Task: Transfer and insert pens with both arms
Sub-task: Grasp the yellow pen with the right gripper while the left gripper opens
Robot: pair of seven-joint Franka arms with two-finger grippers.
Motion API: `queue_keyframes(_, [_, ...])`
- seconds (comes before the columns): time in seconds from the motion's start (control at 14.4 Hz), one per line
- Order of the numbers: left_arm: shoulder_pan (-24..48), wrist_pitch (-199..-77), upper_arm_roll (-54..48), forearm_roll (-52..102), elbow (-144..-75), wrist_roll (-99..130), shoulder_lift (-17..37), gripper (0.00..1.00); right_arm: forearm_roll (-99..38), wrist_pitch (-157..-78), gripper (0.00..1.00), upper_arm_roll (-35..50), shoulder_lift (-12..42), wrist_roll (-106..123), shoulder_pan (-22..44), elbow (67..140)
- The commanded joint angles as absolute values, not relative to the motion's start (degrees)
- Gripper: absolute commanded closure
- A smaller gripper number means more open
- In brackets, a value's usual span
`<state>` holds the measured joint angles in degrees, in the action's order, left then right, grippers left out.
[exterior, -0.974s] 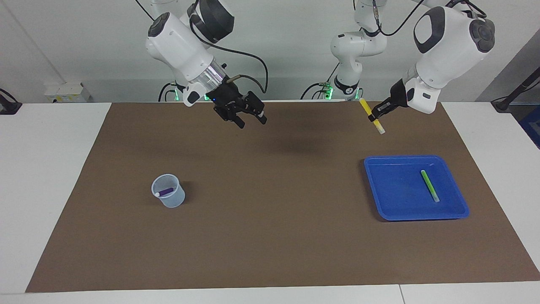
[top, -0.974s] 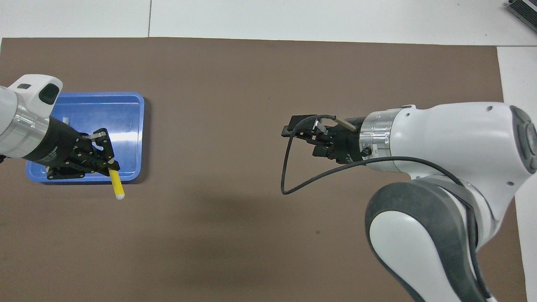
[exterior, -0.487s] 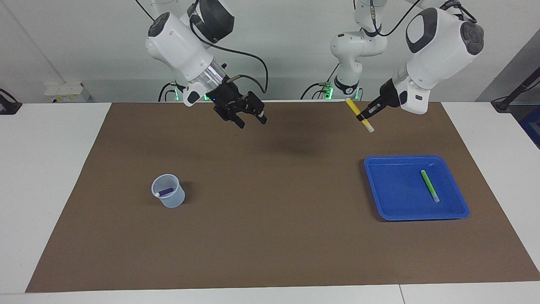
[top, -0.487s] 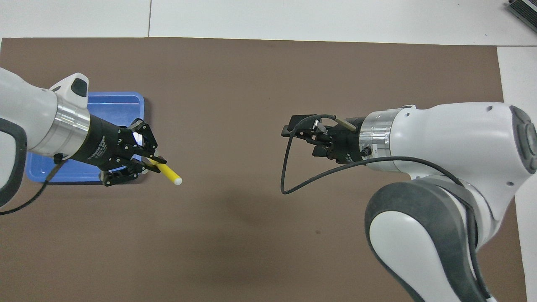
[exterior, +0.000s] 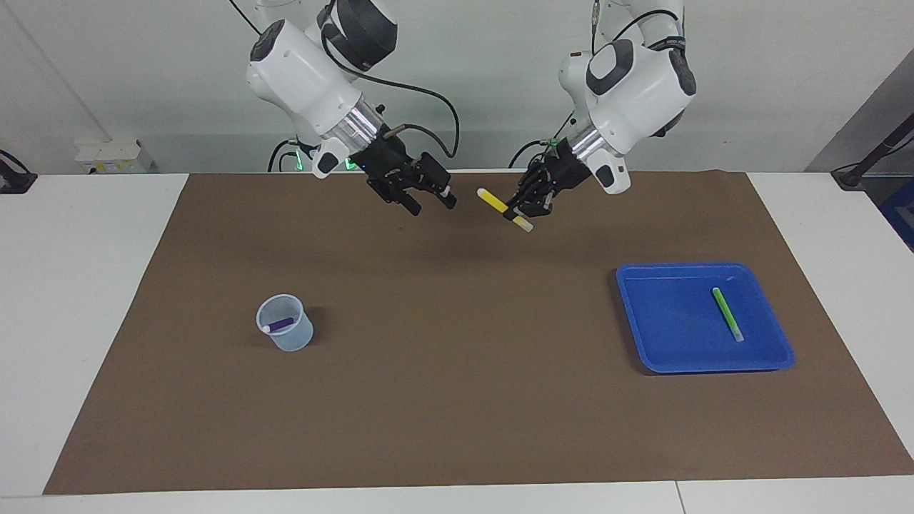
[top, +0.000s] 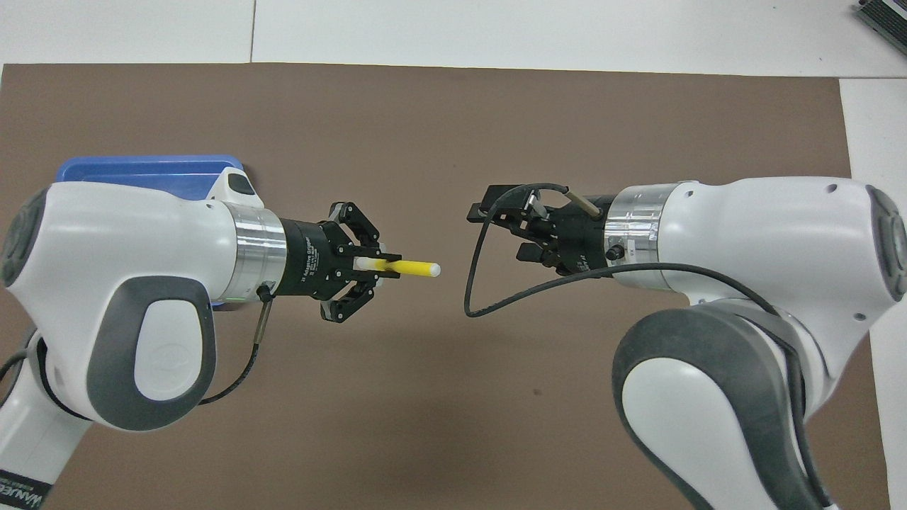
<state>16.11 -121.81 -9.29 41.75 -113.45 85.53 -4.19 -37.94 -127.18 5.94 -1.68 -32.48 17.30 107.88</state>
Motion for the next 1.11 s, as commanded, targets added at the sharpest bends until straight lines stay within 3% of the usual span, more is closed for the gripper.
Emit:
queue_keyframes(0.0, [17.05,-124.10,-8.35,44.90,-115.75,87.36,-6.42,1.00,-39.37,-128.41,0.05,6.24,-2.37,-34.45,17.93,108.46])
queue_keyframes(0.42, [18.72,-128.23,-8.35,49.75,-114.87,87.45,-5.80,1.00,-42.28,-137.89,0.08,6.15,-1.76,-42.62,23.19,108.46])
queue_keyframes(0.7, [18.72,-128.15,-8.35,49.75,-115.22,87.54,-5.98,1.00,-42.28,-138.34,0.08,6.15,-1.93,-43.86,24.52,108.89])
queue_keyframes(1.04, [18.72,-128.06,-8.26,49.66,-115.40,87.54,-6.06,1.00,-42.19,-138.34,0.16,6.15,-1.85,-42.36,24.35,108.98])
